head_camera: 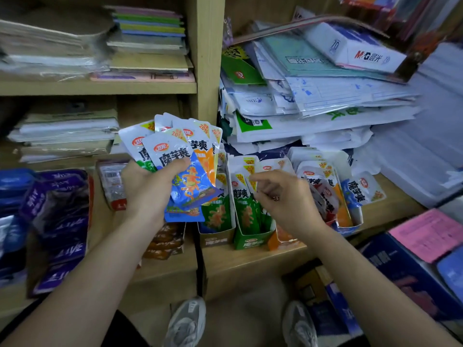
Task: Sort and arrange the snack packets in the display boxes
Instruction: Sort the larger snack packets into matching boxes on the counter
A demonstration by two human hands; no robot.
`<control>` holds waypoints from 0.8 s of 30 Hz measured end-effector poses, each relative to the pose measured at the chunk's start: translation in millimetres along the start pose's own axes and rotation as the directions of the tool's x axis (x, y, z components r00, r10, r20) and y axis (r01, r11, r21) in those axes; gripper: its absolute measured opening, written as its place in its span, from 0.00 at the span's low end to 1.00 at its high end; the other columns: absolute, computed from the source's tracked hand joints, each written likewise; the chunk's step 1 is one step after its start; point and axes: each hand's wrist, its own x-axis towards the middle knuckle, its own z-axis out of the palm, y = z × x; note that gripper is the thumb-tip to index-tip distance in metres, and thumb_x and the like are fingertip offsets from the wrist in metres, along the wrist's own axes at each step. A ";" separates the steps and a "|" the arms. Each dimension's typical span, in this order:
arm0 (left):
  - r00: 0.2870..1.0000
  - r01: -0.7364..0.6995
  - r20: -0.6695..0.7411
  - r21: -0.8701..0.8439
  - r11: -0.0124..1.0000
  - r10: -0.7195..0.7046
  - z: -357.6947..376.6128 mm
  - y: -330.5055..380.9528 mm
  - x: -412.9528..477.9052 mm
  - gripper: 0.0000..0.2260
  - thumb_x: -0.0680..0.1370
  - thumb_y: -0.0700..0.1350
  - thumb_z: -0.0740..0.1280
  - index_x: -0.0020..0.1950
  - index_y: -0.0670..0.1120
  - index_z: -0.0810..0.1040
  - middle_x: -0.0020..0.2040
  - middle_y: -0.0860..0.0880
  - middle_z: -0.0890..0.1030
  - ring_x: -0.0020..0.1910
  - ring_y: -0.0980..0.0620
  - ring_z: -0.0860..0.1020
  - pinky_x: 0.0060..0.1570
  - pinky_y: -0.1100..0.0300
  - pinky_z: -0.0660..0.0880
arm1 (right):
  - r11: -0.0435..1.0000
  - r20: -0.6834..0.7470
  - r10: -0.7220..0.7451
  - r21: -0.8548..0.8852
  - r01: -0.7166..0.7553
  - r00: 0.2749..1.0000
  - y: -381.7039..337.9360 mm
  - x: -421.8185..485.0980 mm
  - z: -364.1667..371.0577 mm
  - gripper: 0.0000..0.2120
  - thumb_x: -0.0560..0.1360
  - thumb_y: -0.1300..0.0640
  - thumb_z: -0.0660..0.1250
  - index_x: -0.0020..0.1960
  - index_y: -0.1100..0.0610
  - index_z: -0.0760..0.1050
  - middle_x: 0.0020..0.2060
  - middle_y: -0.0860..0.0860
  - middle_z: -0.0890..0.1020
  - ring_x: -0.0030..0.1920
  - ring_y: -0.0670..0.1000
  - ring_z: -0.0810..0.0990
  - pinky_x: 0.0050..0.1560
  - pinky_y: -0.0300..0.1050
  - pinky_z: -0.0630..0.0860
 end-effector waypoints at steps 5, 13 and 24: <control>1.000 0.002 0.004 -0.004 1.000 -0.002 1.6 2.7 -3.7 0.13 0.70 0.39 0.79 0.52 0.50 0.83 0.48 0.51 0.87 0.45 0.50 0.87 0.48 0.44 0.84 | 0.976 0.404 0.155 0.080 -0.204 0.902 -14.7 -21.7 -8.9 0.25 0.72 0.61 0.77 0.67 0.52 0.77 0.60 0.46 0.82 0.60 0.41 0.80 0.62 0.40 0.78; 1.000 0.002 -0.011 -0.021 1.000 -0.002 5.1 4.9 -4.4 0.15 0.70 0.39 0.80 0.54 0.48 0.82 0.50 0.50 0.87 0.47 0.48 0.87 0.50 0.42 0.83 | 0.973 0.180 0.111 -0.218 -0.070 0.977 -7.1 -23.8 0.5 0.26 0.70 0.48 0.78 0.66 0.49 0.75 0.50 0.39 0.78 0.49 0.44 0.79 0.50 0.45 0.81; 0.990 -0.054 -0.131 -0.027 0.998 0.050 -14.8 13.2 12.2 0.14 0.70 0.39 0.79 0.53 0.47 0.82 0.48 0.48 0.87 0.45 0.47 0.87 0.46 0.41 0.84 | 0.847 -0.020 -0.245 -0.491 0.204 0.969 -1.9 24.3 42.1 0.21 0.69 0.49 0.79 0.60 0.52 0.82 0.57 0.52 0.78 0.58 0.57 0.69 0.53 0.53 0.69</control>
